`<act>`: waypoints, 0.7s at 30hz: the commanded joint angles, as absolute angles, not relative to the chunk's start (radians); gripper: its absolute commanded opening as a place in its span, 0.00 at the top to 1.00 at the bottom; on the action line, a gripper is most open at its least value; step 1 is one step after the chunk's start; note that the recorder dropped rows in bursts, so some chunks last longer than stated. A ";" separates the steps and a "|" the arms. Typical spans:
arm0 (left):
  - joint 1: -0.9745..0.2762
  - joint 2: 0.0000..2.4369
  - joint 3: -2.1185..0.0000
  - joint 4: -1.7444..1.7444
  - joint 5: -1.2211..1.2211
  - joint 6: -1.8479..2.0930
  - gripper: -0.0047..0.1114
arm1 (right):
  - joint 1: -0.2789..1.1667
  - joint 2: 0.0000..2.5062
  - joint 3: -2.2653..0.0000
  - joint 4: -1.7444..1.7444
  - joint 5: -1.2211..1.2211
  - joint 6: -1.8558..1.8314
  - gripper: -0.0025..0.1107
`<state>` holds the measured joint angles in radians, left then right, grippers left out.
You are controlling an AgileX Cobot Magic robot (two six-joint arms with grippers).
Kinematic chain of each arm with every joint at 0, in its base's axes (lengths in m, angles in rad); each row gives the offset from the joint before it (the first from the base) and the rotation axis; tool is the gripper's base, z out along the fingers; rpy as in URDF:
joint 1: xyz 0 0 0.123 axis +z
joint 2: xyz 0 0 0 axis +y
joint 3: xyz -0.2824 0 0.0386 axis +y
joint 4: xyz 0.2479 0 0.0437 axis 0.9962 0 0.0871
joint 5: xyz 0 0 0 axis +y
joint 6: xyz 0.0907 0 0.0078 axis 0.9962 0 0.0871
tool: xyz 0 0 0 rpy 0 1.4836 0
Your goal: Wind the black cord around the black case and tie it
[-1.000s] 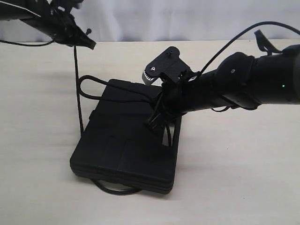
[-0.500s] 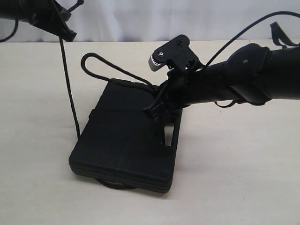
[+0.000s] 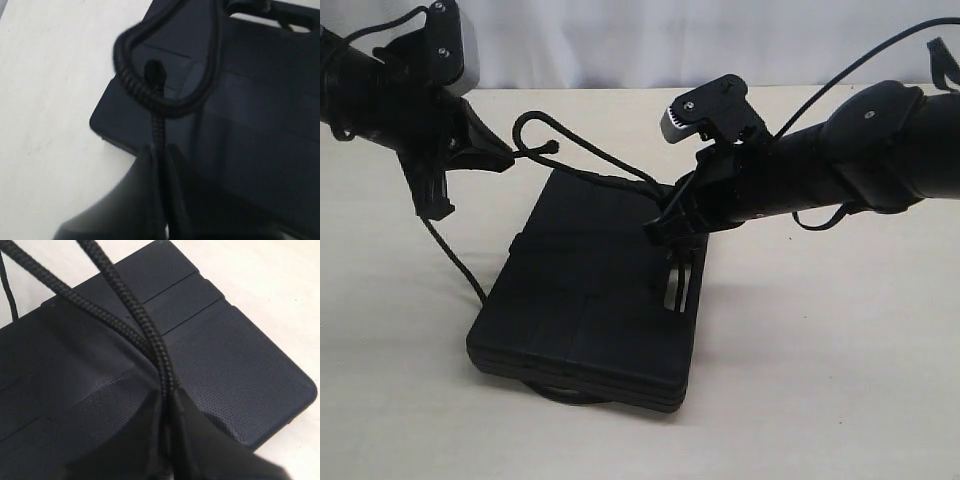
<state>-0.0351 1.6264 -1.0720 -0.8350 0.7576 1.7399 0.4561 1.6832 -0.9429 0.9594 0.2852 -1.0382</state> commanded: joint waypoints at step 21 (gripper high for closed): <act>-0.036 1.623 -1.071 -1.158 0.946 2.018 0.96 | 0.455 1.671 -0.942 1.011 0.345 -1.027 0.49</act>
